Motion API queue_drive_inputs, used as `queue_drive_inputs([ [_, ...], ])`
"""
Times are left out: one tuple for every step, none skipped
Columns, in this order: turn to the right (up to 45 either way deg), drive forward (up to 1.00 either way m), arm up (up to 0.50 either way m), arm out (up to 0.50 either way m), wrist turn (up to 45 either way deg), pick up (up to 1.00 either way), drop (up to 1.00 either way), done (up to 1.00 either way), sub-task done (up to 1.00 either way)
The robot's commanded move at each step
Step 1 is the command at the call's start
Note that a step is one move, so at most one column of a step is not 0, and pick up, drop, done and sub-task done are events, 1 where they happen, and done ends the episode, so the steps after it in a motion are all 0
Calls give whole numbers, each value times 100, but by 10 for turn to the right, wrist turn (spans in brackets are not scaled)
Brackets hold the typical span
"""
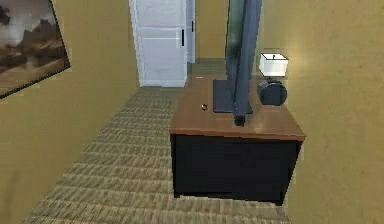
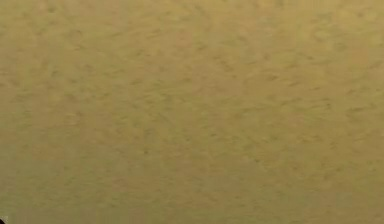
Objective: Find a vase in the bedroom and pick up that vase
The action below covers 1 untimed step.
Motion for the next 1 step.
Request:
queue_drive_inputs([
  [0, 30, 0, 0, 0, 0, 0, 0, 0],
])
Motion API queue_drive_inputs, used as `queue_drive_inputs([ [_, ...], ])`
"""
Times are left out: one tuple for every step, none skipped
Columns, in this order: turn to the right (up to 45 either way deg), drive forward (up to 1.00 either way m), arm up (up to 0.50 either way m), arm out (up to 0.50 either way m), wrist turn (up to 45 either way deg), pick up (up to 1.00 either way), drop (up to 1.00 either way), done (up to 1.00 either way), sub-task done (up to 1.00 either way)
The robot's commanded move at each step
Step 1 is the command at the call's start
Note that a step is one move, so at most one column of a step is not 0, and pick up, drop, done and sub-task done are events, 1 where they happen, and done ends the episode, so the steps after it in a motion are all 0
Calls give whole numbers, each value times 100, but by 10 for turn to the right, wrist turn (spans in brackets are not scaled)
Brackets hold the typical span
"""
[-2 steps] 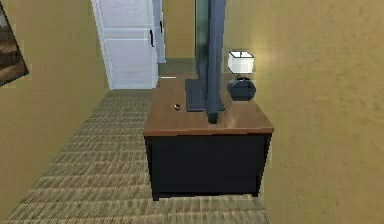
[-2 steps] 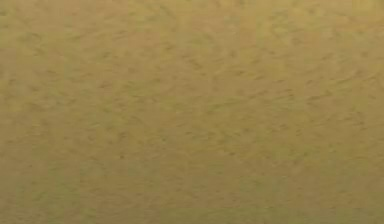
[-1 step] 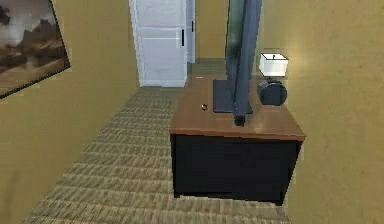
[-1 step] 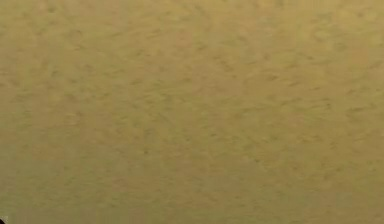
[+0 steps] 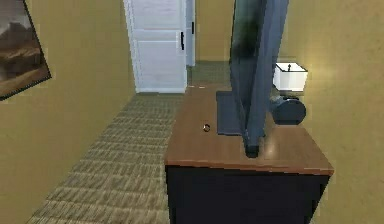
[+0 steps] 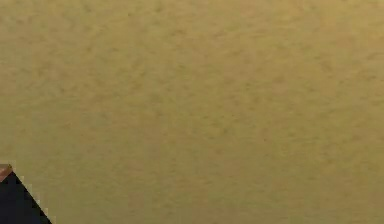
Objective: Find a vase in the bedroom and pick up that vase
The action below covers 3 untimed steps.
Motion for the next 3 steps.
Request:
queue_drive_inputs([
  [-270, 0, 0, 0, 0, 0, 0, 0, 0],
  [0, 70, 0, 0, 0, 0, 0, 0, 0],
  [210, 0, 0, 0, 0, 0, 0, 0, 0],
])
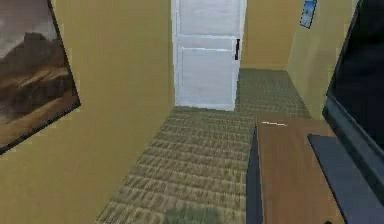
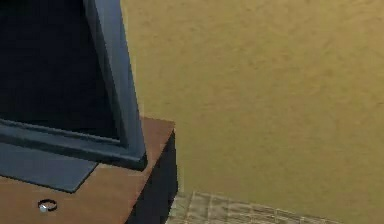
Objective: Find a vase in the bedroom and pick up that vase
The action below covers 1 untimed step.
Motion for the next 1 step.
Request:
queue_drive_inputs([
  [0, 100, 0, 0, 0, 0, 0, 0, 0],
])
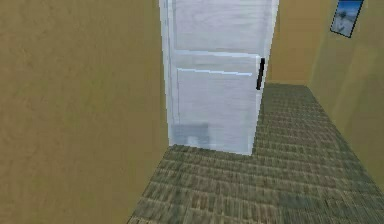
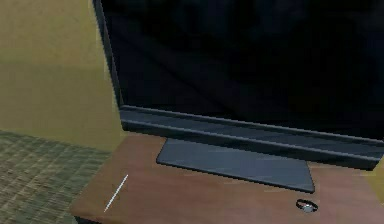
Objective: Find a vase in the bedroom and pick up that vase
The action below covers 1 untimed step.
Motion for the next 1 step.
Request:
queue_drive_inputs([
  [30, 0, 0, 0, 0, 0, 0, 0, 0],
])
